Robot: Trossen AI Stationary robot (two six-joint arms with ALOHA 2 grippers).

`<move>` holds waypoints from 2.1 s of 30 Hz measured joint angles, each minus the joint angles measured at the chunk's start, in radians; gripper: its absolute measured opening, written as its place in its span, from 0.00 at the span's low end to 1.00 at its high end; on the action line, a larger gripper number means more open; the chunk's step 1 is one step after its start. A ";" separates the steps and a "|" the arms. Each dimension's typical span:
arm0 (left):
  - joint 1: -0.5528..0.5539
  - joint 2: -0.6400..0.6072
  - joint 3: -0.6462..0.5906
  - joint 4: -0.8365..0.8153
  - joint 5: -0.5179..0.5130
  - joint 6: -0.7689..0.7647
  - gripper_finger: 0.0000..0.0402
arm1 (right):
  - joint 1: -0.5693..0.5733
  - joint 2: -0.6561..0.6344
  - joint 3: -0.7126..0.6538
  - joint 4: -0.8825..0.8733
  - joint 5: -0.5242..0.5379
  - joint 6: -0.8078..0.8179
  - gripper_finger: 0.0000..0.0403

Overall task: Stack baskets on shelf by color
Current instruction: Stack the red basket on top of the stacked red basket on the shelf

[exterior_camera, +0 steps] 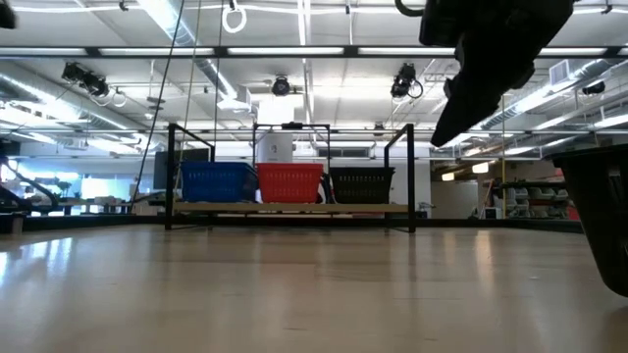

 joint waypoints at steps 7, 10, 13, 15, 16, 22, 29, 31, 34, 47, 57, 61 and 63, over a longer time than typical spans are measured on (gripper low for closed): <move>-0.141 0.154 -0.001 0.007 0.073 -0.140 0.27 | 0.037 0.000 -0.017 0.033 -0.006 0.038 0.57; -0.179 0.215 -0.002 0.031 0.083 -0.149 0.27 | 0.050 0.000 -0.017 0.045 -0.007 0.038 0.57; -0.205 0.262 -0.002 0.083 0.084 -0.152 0.27 | 0.057 0.000 -0.017 0.047 -0.013 0.052 0.57; -0.216 0.281 -0.002 0.109 0.088 -0.162 0.27 | 0.062 0.000 -0.017 0.047 -0.019 0.066 0.57; -0.221 0.285 -0.002 0.115 0.094 -0.167 0.27 | 0.065 0.000 -0.017 0.046 -0.024 0.074 0.57; -0.244 0.287 -0.002 0.117 0.068 -0.206 0.29 | 0.091 0.000 -0.017 0.047 -0.032 0.083 0.57; -0.253 0.286 -0.083 0.220 0.067 -0.265 0.47 | 0.097 0.000 -0.017 0.048 -0.031 0.075 0.57; -0.253 0.287 -0.113 0.264 0.071 -0.271 0.52 | 0.097 0.000 -0.017 0.048 -0.031 0.060 0.57; -0.250 0.287 -0.151 0.290 0.066 -0.271 0.56 | 0.088 0.000 -0.017 0.048 -0.030 0.041 0.57; -0.164 0.283 -0.288 0.354 0.062 -0.106 0.13 | 0.068 0.000 -0.017 0.048 -0.008 0.038 0.57; 0.015 0.219 -0.216 0.242 0.004 0.204 0.01 | 0.048 0.001 -0.017 0.063 -0.004 0.045 0.57; 0.108 0.216 -0.128 0.138 -0.076 0.392 0.01 | 0.048 0.001 -0.017 0.063 0.001 0.056 0.57; 0.165 0.216 -0.087 0.105 -0.113 0.499 0.01 | 0.048 0.001 -0.017 0.063 0.004 0.064 0.57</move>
